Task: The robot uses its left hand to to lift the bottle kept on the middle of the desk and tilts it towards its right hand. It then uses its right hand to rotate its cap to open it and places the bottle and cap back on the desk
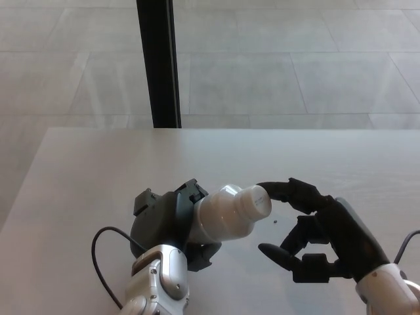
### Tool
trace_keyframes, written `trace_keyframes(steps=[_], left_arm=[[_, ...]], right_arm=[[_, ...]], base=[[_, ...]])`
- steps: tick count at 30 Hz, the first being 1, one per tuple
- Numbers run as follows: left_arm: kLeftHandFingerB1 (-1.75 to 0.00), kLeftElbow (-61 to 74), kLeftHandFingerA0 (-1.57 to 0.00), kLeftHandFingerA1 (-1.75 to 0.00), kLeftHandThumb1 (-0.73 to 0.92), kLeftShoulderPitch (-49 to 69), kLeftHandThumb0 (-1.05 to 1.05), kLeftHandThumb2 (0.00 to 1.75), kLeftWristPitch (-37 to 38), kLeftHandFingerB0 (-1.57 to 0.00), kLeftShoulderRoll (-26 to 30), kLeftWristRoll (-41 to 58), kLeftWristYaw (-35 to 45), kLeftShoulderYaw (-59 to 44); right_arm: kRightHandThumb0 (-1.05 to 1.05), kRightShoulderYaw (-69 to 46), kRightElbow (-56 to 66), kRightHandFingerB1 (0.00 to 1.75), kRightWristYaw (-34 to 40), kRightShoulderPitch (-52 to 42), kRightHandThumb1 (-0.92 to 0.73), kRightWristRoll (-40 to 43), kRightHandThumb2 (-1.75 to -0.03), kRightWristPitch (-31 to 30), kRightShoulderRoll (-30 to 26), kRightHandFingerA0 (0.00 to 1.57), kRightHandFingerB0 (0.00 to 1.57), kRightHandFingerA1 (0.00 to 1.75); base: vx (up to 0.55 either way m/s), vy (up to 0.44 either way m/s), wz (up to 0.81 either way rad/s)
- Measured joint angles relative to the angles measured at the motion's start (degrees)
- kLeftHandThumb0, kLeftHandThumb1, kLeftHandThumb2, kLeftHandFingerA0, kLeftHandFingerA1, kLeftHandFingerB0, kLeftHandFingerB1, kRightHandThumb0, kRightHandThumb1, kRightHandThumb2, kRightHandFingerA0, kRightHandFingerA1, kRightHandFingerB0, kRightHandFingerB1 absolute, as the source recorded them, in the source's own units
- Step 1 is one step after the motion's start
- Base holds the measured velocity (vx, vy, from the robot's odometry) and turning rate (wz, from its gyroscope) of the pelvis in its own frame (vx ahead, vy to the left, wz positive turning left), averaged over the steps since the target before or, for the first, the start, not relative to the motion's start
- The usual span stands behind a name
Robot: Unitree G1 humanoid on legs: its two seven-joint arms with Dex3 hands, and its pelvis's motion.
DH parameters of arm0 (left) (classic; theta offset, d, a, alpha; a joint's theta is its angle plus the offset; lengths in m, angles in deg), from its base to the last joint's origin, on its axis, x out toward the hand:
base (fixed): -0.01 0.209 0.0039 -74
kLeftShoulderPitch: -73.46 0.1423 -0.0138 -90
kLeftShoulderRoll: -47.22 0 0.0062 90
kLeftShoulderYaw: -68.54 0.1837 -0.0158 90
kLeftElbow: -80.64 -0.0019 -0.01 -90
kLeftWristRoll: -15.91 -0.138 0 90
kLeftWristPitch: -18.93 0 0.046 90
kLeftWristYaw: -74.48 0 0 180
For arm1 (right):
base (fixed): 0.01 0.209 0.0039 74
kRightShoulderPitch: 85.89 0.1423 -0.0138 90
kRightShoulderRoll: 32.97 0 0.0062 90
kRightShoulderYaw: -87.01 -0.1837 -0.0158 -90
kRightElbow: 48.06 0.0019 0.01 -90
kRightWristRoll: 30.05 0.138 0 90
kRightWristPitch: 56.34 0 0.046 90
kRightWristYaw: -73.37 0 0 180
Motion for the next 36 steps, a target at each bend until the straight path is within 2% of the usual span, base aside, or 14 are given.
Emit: trace_keyframes(steps=[2, 3, 5, 7, 8, 10, 17, 18, 20, 21, 24, 29, 34, 36], left_arm=[[-1.41, -0.1, -0.73, -1.75, 0.74, 0.0, 0.11, 0.84, 0.0, -0.62, 0.0, -0.1, 0.0, 0.0], [-1.31, -0.1, -1.0, -1.62, 0.7, 0.0, 0.08, 0.9, 0.0, -0.73, 0.0, -0.3, 0.0, 0.1], [-1.4, -0.2, -0.73, -1.75, 0.75, 0.0, 0.1, 0.82, 0.0, -0.61, 0.0, -0.5, 0.0, 0.1], [-1.16, -0.3, -0.98, -1.55, 0.73, 0.0, 0.08, 0.86, 0.0, -0.72, -0.1, -0.7, 0.0, 0.0], [-1.3, -0.4, -0.72, -1.72, 0.76, 0.0, 0.11, 0.85, 0.0, -0.64, -0.2, -0.7, 0.0, 0.0], [-1.19, -0.4, -0.95, -1.59, 0.7, 0.0, 0.12, 0.92, 0.0, -0.72, -0.4, -0.8, 0.0, 0.0], [-1.4, -0.6, -0.75, -1.75, 0.73, 0.2, 0.1, 0.94, 0.0, -0.65, -0.6, -1.2, 0.0, 0.0], [-1.42, -0.6, -0.75, -1.75, 0.74, 0.3, 0.1, 0.93, 0.1, -0.64, -0.5, -1.3, -0.1, 0.1], [-1.38, -0.6, -0.74, -1.73, 0.74, 0.5, 0.11, 0.9, 0.1, -0.64, -0.5, -1.7, -0.1, 0.3], [-1.32, -0.7, -0.97, -1.65, 0.71, 0.6, 0.06, 0.94, 0.1, -0.74, -0.5, -1.9, -0.2, 0.4], [-1.46, -0.9, -0.76, -1.75, 0.67, 0.6, 0.1, 1.05, 0.1, -0.66, -0.6, -2.3, -0.4, 0.4], [-1.34, -1.3, -1.01, -1.67, 0.69, 0.9, 0.03, 0.99, 1.1, -0.76, -0.7, -2.4, -0.8, 0.3], [-1.32, -1.9, -1.0, -1.66, 0.71, 1.1, 0.03, 0.92, 2.0, -0.73, -1.1, -2.5, -1.4, 0.2], [-1.38, -2.0, -0.74, -1.75, 0.76, 1.1, 0.09, 0.9, 2.1, -0.62, -1.2, -2.7, -1.6, 0.1]], right_arm=[[-0.39, 0.0, -0.1, 0.43, 0.0, 0.0, -0.58, -0.1, -0.58, 0.1, 0.1, 1.01, 0.52, 1.08], [-0.38, 0.0, -0.1, 0.44, 0.1, 0.0, -0.58, -0.1, -0.58, 0.1, 0.2, 1.01, 0.53, 1.1], [-0.39, 0.0, -0.3, 0.45, 0.1, 0.0, -0.57, -0.1, -0.58, 0.2, 0.3, 1.01, 0.54, 1.12], [-0.39, 0.0, -0.5, 0.47, 0.2, 0.0, -0.6, -0.1, -0.59, 0.3, 0.5, 1.02, 0.56, 1.18], [-0.39, 0.0, -0.6, 0.47, 0.3, 0.0, -0.6, -0.1, -0.59, 0.4, 0.6, 1.02, 0.57, 1.19], [-0.38, -0.1, -1.2, 0.48, 0.5, 0.0, -0.6, -0.1, -0.58, 0.8, 0.8, 1.04, 0.58, 1.21], [-0.42, 0.0, -1.6, 0.49, 1.2, 0.4, -0.59, -0.3, -0.58, 1.3, 1.8, 1.04, 0.55, 1.21], [-0.46, 0.1, -1.6, 0.62, 1.2, 0.6, -0.45, -0.4, -0.88, 1.4, 1.8, 1.08, 0.5, 1.13], [-0.44, 0.2, -1.6, 0.48, 1.3, 0.9, -0.58, -0.6, -0.58, 1.4, 1.9, 1.02, 0.53, 1.16], [-0.44, 0.2, -1.6, 0.47, 1.3, 1.1, -0.58, -0.7, -0.57, 1.4, 1.9, 1.02, 0.52, 1.14], [-0.43, 0.3, -1.7, 0.46, 1.3, 1.4, -0.57, -1.0, -0.57, 1.5, 2.0, 1.03, 0.52, 1.14], [-0.44, 0.6, -2.1, 0.45, 1.4, 1.8, -0.56, -1.6, -0.57, 1.7, 2.1, 1.04, 0.51, 1.15], [-0.41, 0.8, -2.1, 0.46, 1.5, 2.1, -0.58, -2.1, -0.58, 1.7, 2.4, 1.05, 0.53, 1.21], [-0.35, 0.8, -2.1, 0.48, 1.5, 2.1, -0.61, -2.2, -0.59, 1.7, 2.5, 1.06, 0.6, 1.24]], base=[[0.0, 0.0, 0.0], [0.0, 0.0, 0.0], [0.0, 0.0, 0.0], [0.0, 0.0, 0.0], [0.0, 0.0, 0.0], [0.0, 0.0, 0.0], [0.0, 0.0, 0.0], [0.0, 0.0, 0.0], [0.0, 0.0, 0.0], [0.0, 0.0, 0.0], [0.0, 0.0, 0.0], [0.0, 0.0, 0.0], [0.0, 0.0, 0.0], [0.0, 0.0, 0.0]])
